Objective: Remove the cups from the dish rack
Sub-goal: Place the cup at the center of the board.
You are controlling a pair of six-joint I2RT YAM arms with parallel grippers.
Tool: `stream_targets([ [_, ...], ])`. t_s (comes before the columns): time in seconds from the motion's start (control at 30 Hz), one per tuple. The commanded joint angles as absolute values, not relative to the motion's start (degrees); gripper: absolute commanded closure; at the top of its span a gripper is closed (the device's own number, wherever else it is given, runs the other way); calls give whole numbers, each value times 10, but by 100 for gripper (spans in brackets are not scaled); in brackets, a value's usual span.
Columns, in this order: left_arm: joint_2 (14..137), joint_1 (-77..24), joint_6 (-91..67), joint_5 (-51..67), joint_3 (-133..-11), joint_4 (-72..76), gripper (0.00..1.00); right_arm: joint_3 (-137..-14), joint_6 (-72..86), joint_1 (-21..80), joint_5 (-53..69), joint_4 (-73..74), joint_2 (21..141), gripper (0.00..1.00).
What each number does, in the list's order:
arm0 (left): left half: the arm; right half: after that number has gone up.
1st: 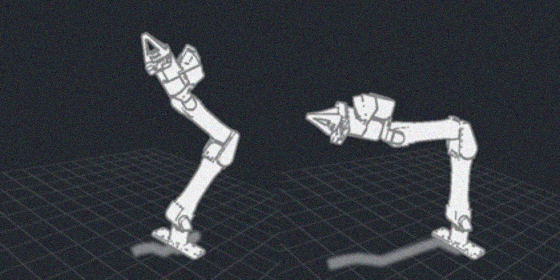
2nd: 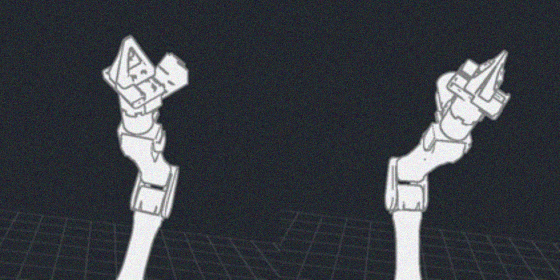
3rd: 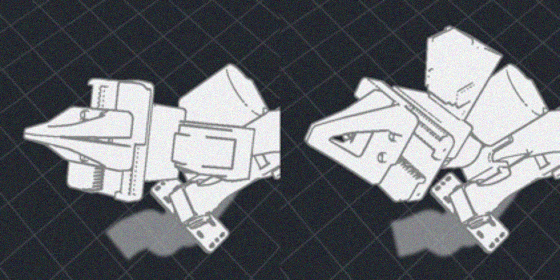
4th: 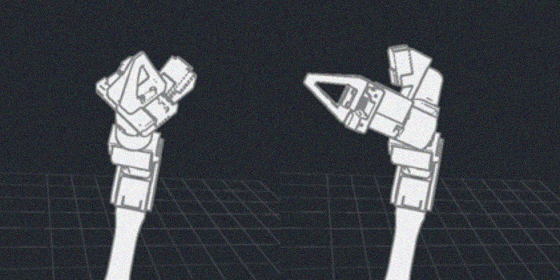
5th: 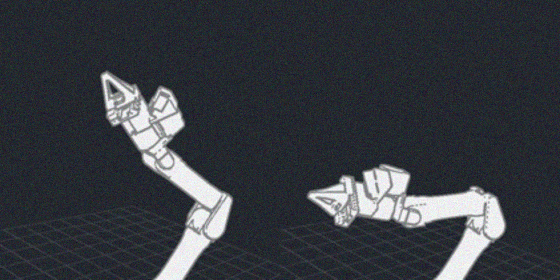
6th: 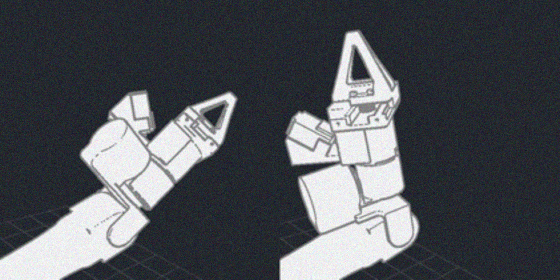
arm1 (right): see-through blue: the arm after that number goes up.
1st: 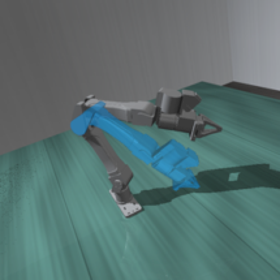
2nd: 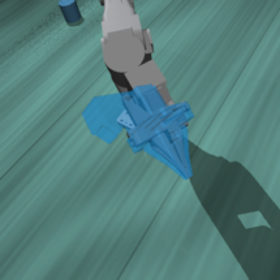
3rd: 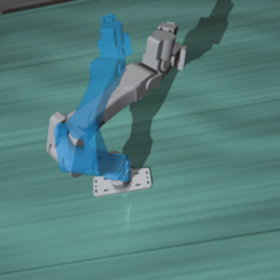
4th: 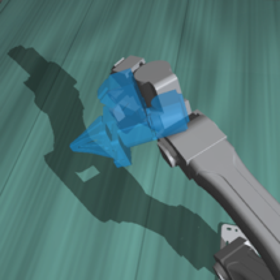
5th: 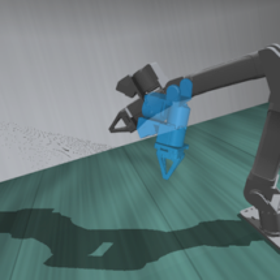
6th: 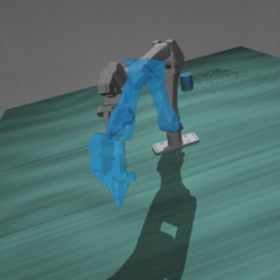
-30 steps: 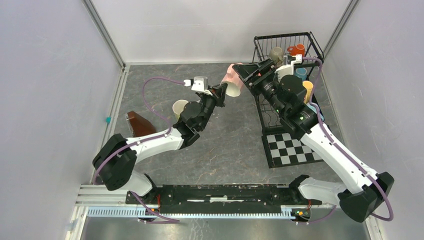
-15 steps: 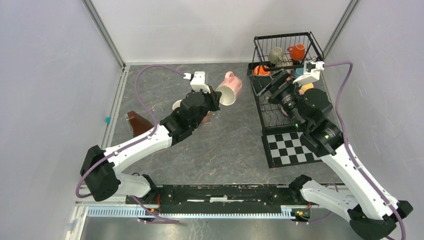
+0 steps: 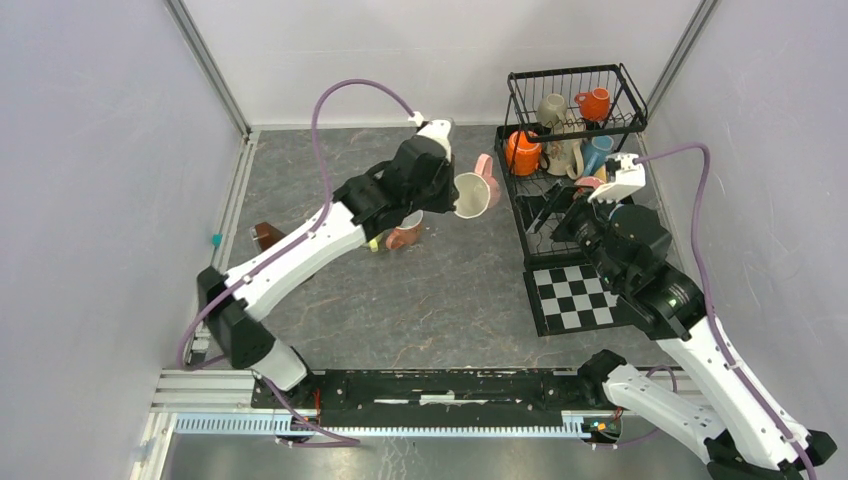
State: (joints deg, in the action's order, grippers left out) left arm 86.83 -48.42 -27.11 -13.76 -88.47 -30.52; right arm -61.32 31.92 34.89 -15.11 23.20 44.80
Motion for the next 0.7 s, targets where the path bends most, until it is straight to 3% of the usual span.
stream_targets([
  [0.0,932,-475,-292,-86,-993,-413,98,-591,285,352,-201,261,410,2],
  [0.67,1177,-406,-232,-53,-1212,-574,98,-572,255,352,-205,298,381,2],
])
